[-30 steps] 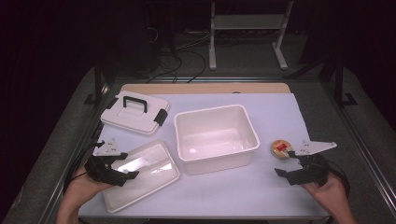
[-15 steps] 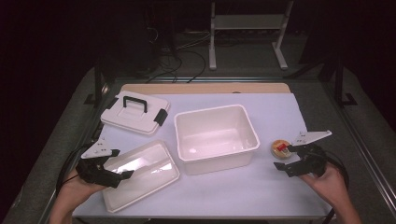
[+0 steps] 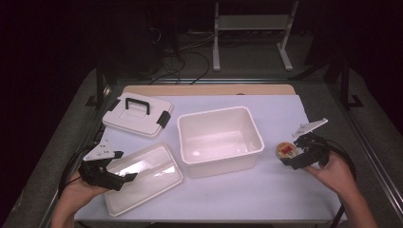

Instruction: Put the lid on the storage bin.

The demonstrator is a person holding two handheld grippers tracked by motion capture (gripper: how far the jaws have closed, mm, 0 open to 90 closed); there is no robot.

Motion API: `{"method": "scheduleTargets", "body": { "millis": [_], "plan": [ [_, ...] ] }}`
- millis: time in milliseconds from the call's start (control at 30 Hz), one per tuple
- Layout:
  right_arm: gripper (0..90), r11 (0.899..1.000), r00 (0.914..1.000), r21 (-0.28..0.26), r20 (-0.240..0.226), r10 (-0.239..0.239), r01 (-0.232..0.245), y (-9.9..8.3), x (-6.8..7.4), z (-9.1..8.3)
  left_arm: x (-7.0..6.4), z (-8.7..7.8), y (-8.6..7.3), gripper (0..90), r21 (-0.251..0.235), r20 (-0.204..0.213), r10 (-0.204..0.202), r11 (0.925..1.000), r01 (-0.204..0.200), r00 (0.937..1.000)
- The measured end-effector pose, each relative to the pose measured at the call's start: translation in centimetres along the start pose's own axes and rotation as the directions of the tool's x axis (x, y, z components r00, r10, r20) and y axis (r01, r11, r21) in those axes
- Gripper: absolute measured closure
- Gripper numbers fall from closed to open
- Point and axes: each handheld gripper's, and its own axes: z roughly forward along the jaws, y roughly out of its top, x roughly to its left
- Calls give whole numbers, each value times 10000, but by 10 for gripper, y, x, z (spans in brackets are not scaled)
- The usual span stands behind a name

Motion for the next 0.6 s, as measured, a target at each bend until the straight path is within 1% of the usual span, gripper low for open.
{"method": "scheduleTargets", "body": {
  "millis": [67,133,233,333,433,533,600],
  "plan": [
    [142,9999,10000,140,-28,48,-48,0,-5,3,0,0,0,99,-45,14,12,10000,-12,10000],
    [140,9991,9999,403,-35,113,-111,1,-9,7,0,0,0,99,-50,14,13,10000,-13,10000],
    [138,9967,10000,806,52,2,-6,4,-13,14,0,0,-1,99,-68,-16,-58,10000,58,10000],
    [138,9926,9997,1214,223,-37,10,7,-17,23,0,0,-1,99,-40,-6,-28,10000,28,10000],
    [135,9908,9995,1354,324,-1,-43,8,-20,29,0,1,-1,99,-45,2,-32,10000,32,10000],
    [134,9868,9989,1617,460,-75,0,10,-23,34,0,0,-1,99,-40,15,12,10000,-12,10000],
    [134,9856,9992,1688,403,-42,-27,11,-24,37,0,-1,-2,99,-55,-10,-9,10000,9,10000]
  ]
}}
